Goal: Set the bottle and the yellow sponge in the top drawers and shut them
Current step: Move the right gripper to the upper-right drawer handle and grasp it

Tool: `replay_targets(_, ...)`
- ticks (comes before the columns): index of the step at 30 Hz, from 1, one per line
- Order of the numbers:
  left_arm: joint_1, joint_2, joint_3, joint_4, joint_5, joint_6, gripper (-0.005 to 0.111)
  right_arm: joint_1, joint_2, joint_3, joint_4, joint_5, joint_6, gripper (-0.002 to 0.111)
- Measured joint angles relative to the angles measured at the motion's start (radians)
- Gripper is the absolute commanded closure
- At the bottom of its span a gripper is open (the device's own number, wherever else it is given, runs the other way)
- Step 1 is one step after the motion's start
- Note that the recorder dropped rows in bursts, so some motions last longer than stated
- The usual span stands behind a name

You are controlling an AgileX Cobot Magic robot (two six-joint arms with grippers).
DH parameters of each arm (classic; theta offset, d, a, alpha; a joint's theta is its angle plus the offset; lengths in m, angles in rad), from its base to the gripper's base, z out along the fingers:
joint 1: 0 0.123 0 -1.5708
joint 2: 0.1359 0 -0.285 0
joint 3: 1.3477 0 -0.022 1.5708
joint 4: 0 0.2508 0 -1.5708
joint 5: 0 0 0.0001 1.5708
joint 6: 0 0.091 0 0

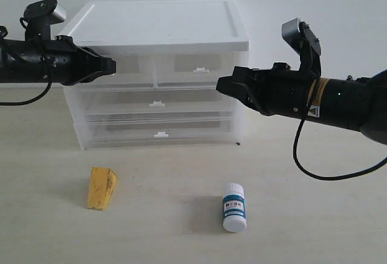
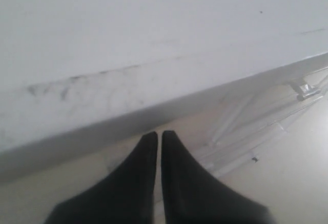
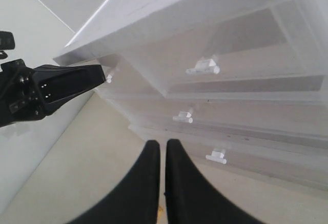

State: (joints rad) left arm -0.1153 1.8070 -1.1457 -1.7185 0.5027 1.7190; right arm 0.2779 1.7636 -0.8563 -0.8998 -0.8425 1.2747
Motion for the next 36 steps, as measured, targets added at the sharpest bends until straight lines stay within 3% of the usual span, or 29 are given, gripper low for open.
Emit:
replay_targets(17,-0.002,0.005,-0.008,0.012,0.005,-0.006,0.103,0.0,0.0,-0.001,0.032,0.021,-0.029,0.108)
replay_targets(19,-0.002,0.005,-0.009,0.014,-0.001,-0.008,0.103,0.0,0.0,-0.02,0.042,0.023,-0.025,0.104)
replay_targets(21,-0.002,0.005,-0.009,0.014,-0.003,-0.008,0.103,0.01,0.0,-0.043,0.048,0.04,-0.004,0.091)
replay_targets(24,-0.002,0.005,-0.009,0.014,-0.003,-0.008,0.103,0.063,0.012,-0.094,0.051,0.096,0.051,0.063)
replay_targets(36,-0.002,0.005,-0.009,0.018,-0.003,-0.008,0.103,0.09,0.169,-0.197,0.135,0.109,0.238,0.061)
